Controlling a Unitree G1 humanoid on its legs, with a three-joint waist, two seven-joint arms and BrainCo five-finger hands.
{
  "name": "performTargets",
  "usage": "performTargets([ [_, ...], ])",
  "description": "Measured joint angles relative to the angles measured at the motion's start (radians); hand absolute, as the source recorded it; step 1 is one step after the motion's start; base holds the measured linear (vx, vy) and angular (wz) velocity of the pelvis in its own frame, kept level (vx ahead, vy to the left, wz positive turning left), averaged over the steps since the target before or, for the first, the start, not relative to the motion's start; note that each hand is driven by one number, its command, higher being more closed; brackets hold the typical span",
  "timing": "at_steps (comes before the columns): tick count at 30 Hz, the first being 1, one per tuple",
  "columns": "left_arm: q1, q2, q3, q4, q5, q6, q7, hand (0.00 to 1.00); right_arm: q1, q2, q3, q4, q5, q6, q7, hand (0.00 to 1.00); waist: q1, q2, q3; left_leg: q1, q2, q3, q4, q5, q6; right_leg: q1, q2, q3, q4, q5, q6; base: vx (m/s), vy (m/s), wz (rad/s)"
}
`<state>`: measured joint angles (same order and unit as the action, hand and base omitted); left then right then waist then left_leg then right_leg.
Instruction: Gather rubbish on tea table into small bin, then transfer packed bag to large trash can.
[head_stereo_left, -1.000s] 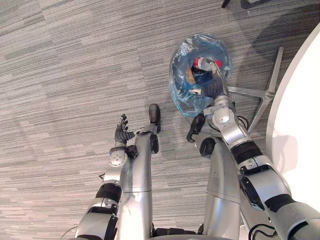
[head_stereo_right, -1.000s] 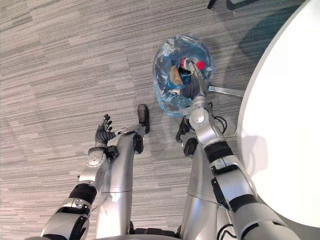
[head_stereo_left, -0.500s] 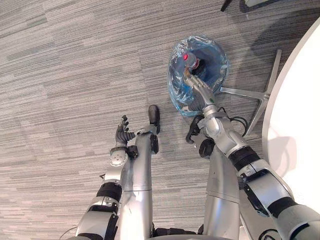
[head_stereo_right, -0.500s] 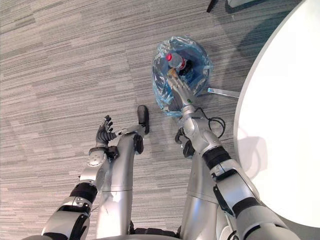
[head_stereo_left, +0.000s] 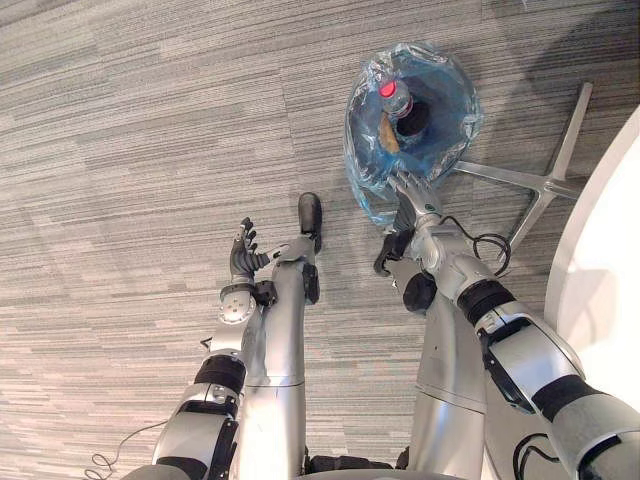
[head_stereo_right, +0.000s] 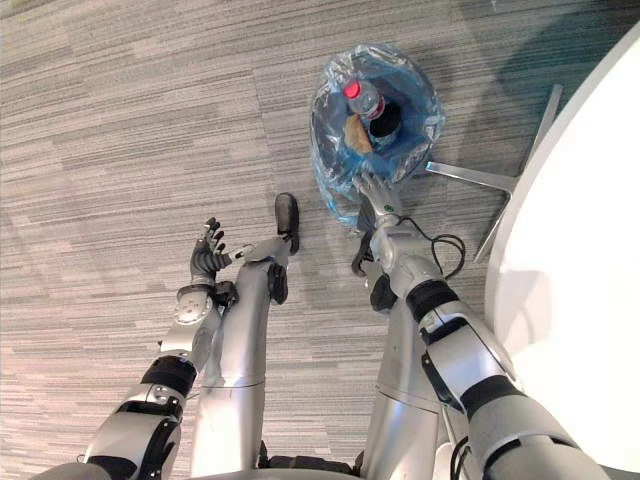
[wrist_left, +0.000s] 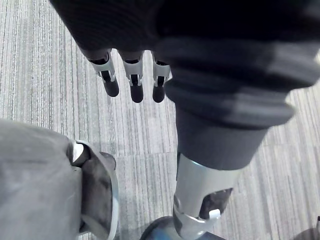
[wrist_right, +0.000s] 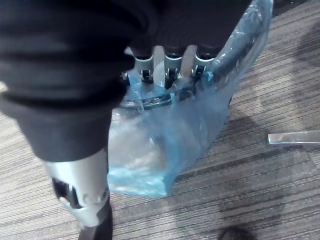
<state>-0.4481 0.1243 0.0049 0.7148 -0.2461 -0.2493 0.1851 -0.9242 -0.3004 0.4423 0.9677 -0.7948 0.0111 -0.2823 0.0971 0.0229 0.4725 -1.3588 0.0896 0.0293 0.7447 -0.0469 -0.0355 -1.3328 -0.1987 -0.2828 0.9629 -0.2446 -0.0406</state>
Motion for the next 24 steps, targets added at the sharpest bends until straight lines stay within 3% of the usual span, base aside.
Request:
performTargets([
  [20, 0.000, 0.005, -0.001, -0.033, -0.019, 0.007, 0.013, 0.00, -0.021, 0.022, -0.001, -0.015, 0.053, 0.013, -0.007, 1.00, 0.002, 0.000, 0.000, -0.021, 0.006, 0.000, 0.024, 0.003, -0.001, -0.019, -0.005, -0.004, 0.023, -0.009, -0.009, -0.03, -0.011, 0.01],
  [24, 0.000, 0.006, 0.003, -0.035, -0.018, 0.023, 0.013, 0.00, 0.013, 0.025, -0.002, -0.102, 0.080, 0.012, -0.011, 1.00, 0.001, 0.000, 0.000, -0.011, 0.015, 0.000, 0.030, 0.004, -0.002, -0.008, 0.005, -0.002, 0.023, -0.007, -0.012, -0.05, -0.014, -0.08],
])
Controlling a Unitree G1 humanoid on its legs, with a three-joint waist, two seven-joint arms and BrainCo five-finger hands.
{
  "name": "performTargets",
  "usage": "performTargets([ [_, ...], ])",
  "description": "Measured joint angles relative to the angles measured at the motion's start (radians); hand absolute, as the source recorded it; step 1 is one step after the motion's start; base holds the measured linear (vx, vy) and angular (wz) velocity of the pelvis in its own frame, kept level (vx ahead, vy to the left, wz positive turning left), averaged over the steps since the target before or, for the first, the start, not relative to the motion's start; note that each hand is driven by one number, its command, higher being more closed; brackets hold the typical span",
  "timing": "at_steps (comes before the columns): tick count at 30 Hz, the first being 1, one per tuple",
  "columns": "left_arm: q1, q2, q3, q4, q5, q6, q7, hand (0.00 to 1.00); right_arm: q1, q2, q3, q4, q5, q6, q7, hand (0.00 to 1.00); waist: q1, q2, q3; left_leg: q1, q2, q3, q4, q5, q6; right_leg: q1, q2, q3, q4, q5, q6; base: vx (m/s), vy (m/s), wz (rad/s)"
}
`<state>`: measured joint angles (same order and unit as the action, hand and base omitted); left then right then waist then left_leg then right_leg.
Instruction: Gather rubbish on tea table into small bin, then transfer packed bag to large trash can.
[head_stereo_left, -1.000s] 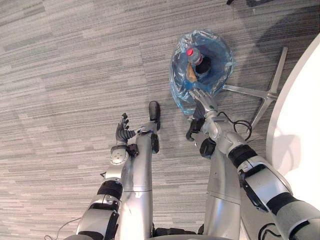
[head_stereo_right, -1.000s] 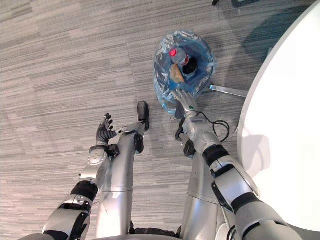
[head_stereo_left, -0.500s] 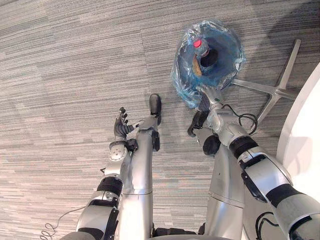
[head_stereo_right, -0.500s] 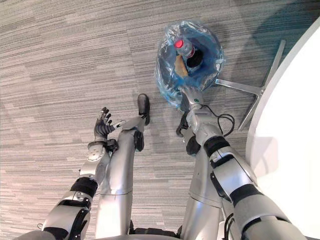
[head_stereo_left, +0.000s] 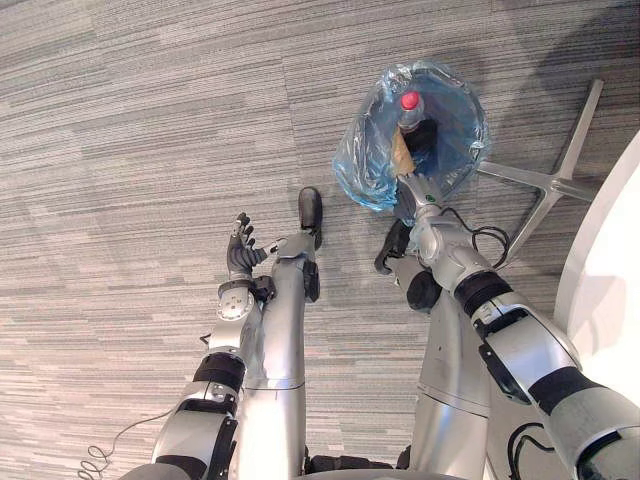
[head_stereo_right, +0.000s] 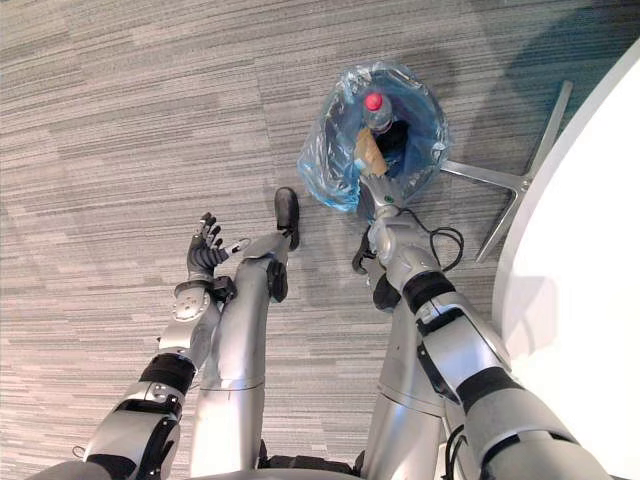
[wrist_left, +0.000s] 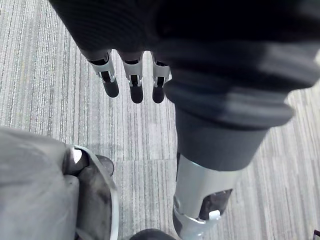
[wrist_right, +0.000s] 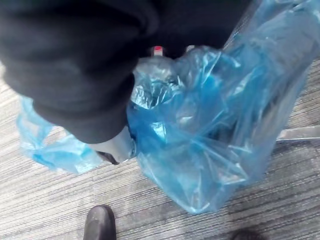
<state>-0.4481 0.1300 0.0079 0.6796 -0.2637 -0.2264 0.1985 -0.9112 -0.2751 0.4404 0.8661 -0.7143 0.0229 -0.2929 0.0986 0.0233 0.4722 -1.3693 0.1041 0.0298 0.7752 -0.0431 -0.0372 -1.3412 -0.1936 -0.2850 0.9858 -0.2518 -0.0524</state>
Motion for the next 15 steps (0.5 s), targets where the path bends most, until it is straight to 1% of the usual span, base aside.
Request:
performTargets([
  [5, 0.002, -0.011, 0.001, -0.001, 0.005, 0.012, -0.001, 0.00, 0.051, 0.015, 0.001, -0.096, 0.018, -0.005, -0.011, 1.00, -0.004, -0.002, -0.001, 0.052, 0.009, 0.001, -0.002, 0.000, -0.002, 0.051, 0.010, 0.000, -0.008, 0.000, -0.001, -0.05, -0.014, -0.09],
  [6, 0.007, -0.012, 0.001, -0.005, 0.013, 0.012, -0.001, 0.00, 0.064, 0.020, 0.001, -0.131, 0.019, -0.007, -0.011, 1.00, -0.005, -0.006, -0.003, 0.062, 0.017, 0.002, -0.002, 0.000, -0.002, 0.063, 0.017, 0.000, -0.016, 0.001, -0.001, -0.06, -0.010, -0.16],
  [7, 0.012, -0.010, 0.002, -0.004, 0.021, 0.014, -0.002, 0.00, 0.085, 0.026, 0.001, -0.171, 0.020, -0.008, -0.013, 1.00, -0.008, -0.021, -0.012, 0.070, 0.019, 0.008, -0.004, -0.001, -0.002, 0.065, 0.019, 0.005, -0.016, 0.001, -0.001, -0.05, -0.007, -0.13],
  [9, 0.015, -0.011, 0.002, -0.003, 0.022, 0.022, -0.002, 0.00, 0.108, 0.030, 0.000, -0.215, 0.032, -0.011, -0.014, 1.00, -0.014, -0.026, -0.014, 0.087, 0.020, 0.006, -0.005, 0.000, -0.002, 0.084, 0.020, 0.002, -0.018, 0.001, -0.001, -0.04, -0.005, -0.03],
  [11, 0.038, -0.027, 0.000, 0.000, 0.034, 0.028, -0.002, 0.00, 0.159, 0.041, -0.001, -0.287, 0.056, -0.014, -0.014, 1.00, -0.033, -0.026, -0.014, 0.146, 0.021, 0.004, -0.010, 0.000, -0.002, 0.150, 0.023, -0.002, -0.032, 0.001, -0.001, -0.04, 0.001, -0.06],
  [13, 0.046, -0.041, -0.008, 0.007, 0.041, 0.035, -0.003, 0.00, 0.202, 0.041, -0.004, -0.337, 0.060, -0.014, -0.015, 1.00, -0.033, -0.027, -0.014, 0.185, 0.023, 0.006, -0.014, -0.007, -0.001, 0.190, 0.025, -0.002, -0.043, 0.001, -0.001, -0.02, 0.011, -0.07],
  [15, 0.065, -0.052, -0.042, 0.019, 0.048, 0.047, -0.004, 0.00, 0.280, 0.054, -0.003, -0.396, 0.078, -0.015, -0.013, 1.00, -0.033, -0.039, -0.020, 0.264, 0.023, 0.016, -0.045, -0.010, -0.002, 0.267, 0.027, -0.001, -0.074, 0.001, 0.000, -0.02, 0.016, -0.07],
])
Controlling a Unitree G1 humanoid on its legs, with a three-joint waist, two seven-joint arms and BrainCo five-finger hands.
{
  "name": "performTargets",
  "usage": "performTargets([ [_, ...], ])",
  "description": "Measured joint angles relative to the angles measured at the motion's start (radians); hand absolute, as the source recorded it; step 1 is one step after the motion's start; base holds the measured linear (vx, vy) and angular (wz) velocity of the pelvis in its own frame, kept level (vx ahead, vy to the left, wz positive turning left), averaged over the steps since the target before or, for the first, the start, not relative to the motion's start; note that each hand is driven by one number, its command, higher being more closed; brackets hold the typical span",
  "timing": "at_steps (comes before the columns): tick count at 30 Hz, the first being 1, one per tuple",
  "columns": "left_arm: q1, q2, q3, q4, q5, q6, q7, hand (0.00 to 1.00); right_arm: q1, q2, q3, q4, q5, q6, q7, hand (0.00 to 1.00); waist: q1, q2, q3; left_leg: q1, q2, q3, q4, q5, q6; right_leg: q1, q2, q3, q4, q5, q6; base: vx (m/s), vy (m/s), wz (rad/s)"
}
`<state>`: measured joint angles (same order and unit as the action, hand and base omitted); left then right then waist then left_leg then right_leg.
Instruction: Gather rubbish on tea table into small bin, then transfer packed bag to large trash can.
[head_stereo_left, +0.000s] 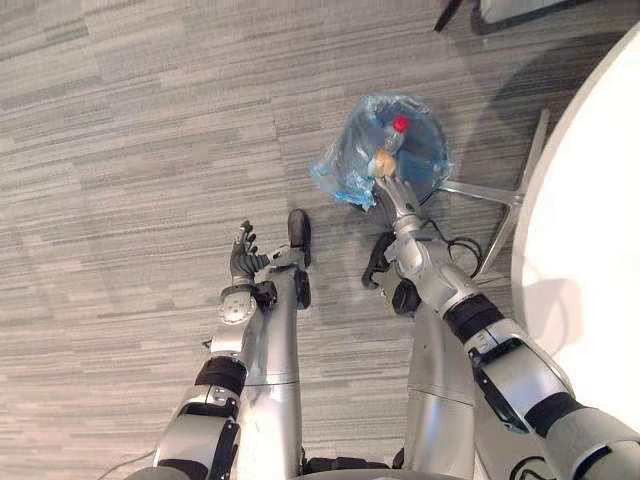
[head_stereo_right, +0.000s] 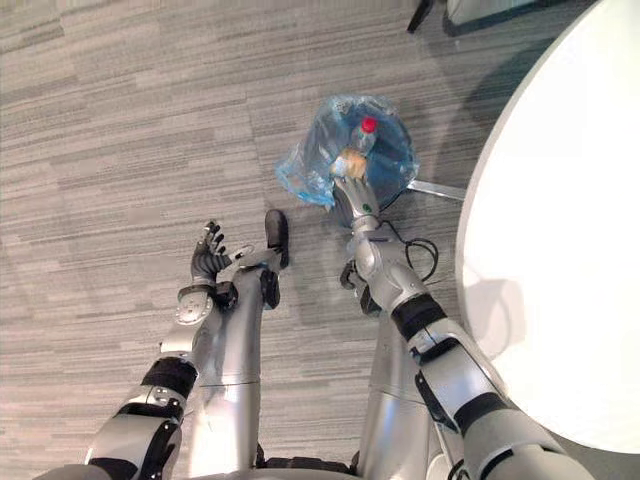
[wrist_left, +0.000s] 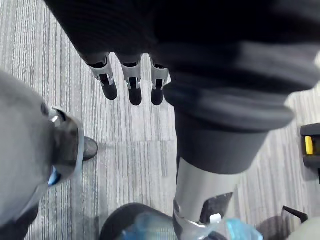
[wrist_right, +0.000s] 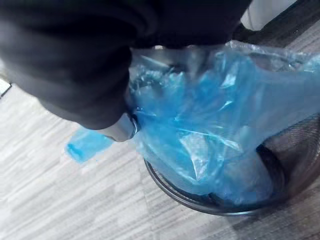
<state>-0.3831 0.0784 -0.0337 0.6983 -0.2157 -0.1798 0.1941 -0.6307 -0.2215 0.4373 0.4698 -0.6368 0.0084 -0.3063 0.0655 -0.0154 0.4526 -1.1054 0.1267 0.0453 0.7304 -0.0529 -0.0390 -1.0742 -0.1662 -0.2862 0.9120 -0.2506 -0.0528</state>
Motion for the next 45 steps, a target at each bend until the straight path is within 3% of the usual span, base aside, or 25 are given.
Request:
performTargets([
  [8, 0.169, 0.013, -0.025, 0.001, 0.062, 0.020, -0.012, 0.00, 0.295, 0.060, 0.002, -0.285, 0.057, -0.014, 0.030, 1.00, -0.001, -0.061, -0.030, 0.347, -0.002, 0.039, -0.165, 0.000, -0.001, 0.339, 0.024, -0.001, -0.176, 0.019, 0.025, 0.04, 0.001, -0.07],
  [11, 0.256, 0.030, -0.050, 0.004, 0.073, 0.022, -0.020, 0.00, 0.395, 0.066, 0.001, -0.365, 0.088, -0.045, 0.058, 1.00, -0.001, -0.092, -0.088, 0.476, -0.008, 0.056, -0.259, 0.003, -0.005, 0.460, 0.031, 0.000, -0.270, 0.033, 0.042, 0.14, 0.017, -0.08],
  [14, 0.305, 0.045, -0.075, 0.039, 0.099, 0.023, -0.022, 0.00, 0.451, 0.074, 0.000, -0.378, 0.112, -0.066, 0.094, 1.00, -0.002, -0.101, -0.155, 0.570, -0.016, 0.068, -0.352, 0.019, -0.013, 0.550, 0.047, 0.003, -0.371, 0.060, 0.043, 0.17, 0.022, -0.07],
  [19, 0.351, 0.077, -0.091, 0.097, 0.132, 0.029, -0.045, 0.00, 0.492, 0.071, -0.013, -0.377, 0.153, -0.085, 0.154, 1.00, -0.022, -0.097, -0.218, 0.726, -0.039, 0.077, -0.531, 0.084, 0.000, 0.686, 0.065, 0.008, -0.531, 0.116, 0.043, 0.20, 0.032, -0.05],
  [26, 0.416, 0.086, -0.077, 0.076, 0.149, 0.039, -0.063, 0.00, 0.558, 0.033, -0.089, -0.376, 0.247, -0.116, 0.210, 1.00, -0.028, -0.031, -0.304, 0.909, -0.051, 0.092, -0.683, 0.117, -0.005, 0.887, 0.095, 0.016, -0.745, 0.188, 0.070, 0.15, 0.053, -0.09],
  [31, 0.481, 0.090, -0.073, -0.094, 0.147, 0.036, -0.087, 0.00, 0.560, 0.020, -0.114, -0.377, 0.323, -0.118, 0.247, 1.00, -0.027, -0.003, -0.333, 0.989, -0.058, 0.082, -0.755, 0.130, -0.012, 0.965, 0.108, 0.016, -0.817, 0.214, 0.077, 0.04, 0.022, -0.01],
  [36, 0.529, 0.107, -0.073, -0.231, 0.147, 0.025, -0.102, 0.00, 0.560, 0.010, -0.125, -0.377, 0.403, -0.119, 0.268, 1.00, -0.026, -0.003, -0.341, 1.016, -0.058, 0.077, -0.772, 0.133, -0.011, 1.000, 0.114, 0.019, -0.856, 0.231, 0.078, -0.01, 0.024, -0.01],
  [42, 0.576, 0.137, -0.085, -0.565, 0.149, 0.009, -0.112, 0.00, 0.559, -0.057, -0.123, -0.407, 0.508, -0.119, 0.314, 1.00, -0.023, -0.001, -0.345, 1.045, -0.060, 0.069, -0.802, 0.135, -0.008, 1.023, 0.119, 0.025, -0.878, 0.237, 0.076, 0.00, 0.005, -0.01],
  [45, 0.550, 0.158, -0.104, -0.597, 0.153, -0.017, -0.126, 0.00, 0.549, -0.088, -0.123, -0.454, 0.551, -0.120, 0.331, 1.00, -0.024, 0.005, -0.352, 1.051, -0.061, 0.067, -0.802, 0.139, -0.003, 1.034, 0.121, 0.026, -0.884, 0.239, 0.075, 0.04, 0.005, -0.01],
])
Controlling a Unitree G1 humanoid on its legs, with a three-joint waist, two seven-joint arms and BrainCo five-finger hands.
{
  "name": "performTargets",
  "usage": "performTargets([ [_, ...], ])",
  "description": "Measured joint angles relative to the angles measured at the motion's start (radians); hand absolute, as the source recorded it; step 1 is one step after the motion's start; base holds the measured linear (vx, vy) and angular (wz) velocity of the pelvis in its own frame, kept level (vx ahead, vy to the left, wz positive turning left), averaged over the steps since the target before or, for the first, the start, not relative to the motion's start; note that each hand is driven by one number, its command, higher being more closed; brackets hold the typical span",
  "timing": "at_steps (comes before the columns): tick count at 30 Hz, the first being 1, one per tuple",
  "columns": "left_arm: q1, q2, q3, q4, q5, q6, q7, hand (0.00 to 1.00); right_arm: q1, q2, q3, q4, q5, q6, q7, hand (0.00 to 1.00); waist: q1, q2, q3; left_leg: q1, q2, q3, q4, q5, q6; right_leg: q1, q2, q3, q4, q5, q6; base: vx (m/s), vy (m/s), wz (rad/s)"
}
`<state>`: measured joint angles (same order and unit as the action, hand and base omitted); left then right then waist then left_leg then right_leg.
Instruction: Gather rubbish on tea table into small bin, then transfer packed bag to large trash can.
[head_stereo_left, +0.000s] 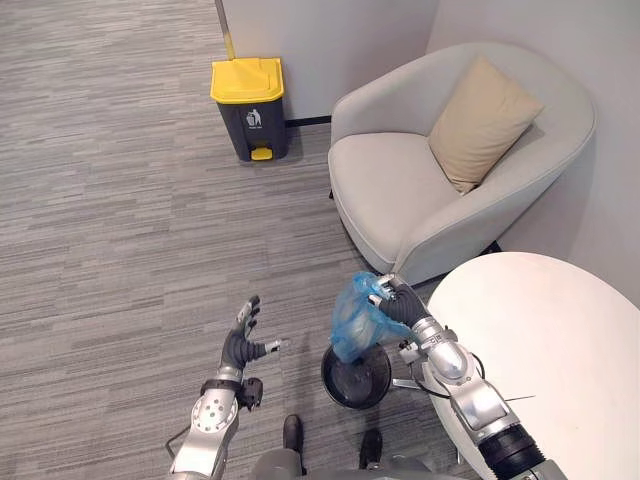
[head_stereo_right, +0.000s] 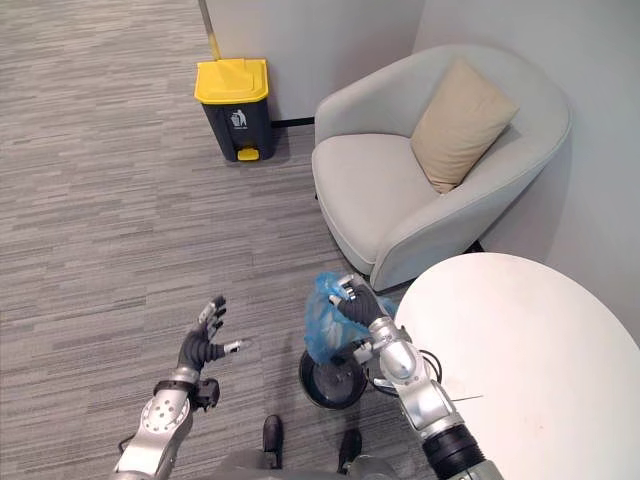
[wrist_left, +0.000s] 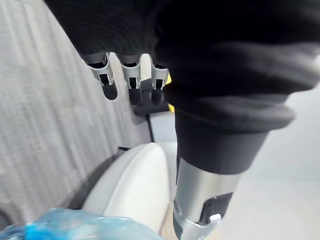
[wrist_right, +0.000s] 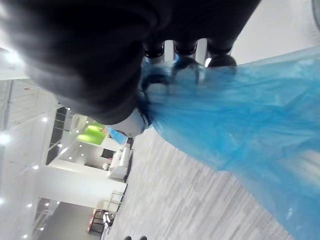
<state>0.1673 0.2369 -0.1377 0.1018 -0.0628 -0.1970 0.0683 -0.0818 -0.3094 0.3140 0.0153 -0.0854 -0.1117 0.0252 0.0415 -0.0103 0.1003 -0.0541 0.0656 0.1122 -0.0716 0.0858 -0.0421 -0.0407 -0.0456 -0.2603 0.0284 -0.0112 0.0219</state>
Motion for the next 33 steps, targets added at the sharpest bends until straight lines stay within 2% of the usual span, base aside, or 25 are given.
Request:
performTargets([
  [10, -0.071, 0.015, -0.101, -0.009, 0.145, 0.000, -0.004, 0.00, -0.042, -0.015, 0.013, -0.002, 0.061, 0.000, 0.008, 1.00, -0.006, 0.012, -0.030, 0.038, 0.007, -0.024, -0.001, 0.000, 0.000, 0.037, 0.018, 0.017, -0.017, 0.007, -0.011, 0.00, 0.005, -0.05],
  [19, -0.125, 0.047, -0.176, -0.009, 0.192, -0.003, -0.006, 0.00, -0.111, -0.013, 0.070, -0.002, 0.116, 0.000, 0.025, 1.00, -0.005, 0.004, -0.046, 0.049, 0.021, -0.020, -0.021, 0.005, -0.007, 0.039, 0.029, 0.031, -0.034, 0.024, -0.019, -0.03, 0.007, -0.06],
  [33, -0.188, 0.004, -0.226, 0.052, 0.233, 0.005, 0.003, 0.00, -0.208, 0.051, 0.140, -0.007, 0.225, 0.000, 0.048, 1.00, -0.003, -0.010, -0.055, 0.053, 0.023, -0.026, -0.021, 0.006, -0.010, 0.058, 0.043, 0.028, -0.061, 0.030, -0.027, 0.00, 0.001, 0.00],
])
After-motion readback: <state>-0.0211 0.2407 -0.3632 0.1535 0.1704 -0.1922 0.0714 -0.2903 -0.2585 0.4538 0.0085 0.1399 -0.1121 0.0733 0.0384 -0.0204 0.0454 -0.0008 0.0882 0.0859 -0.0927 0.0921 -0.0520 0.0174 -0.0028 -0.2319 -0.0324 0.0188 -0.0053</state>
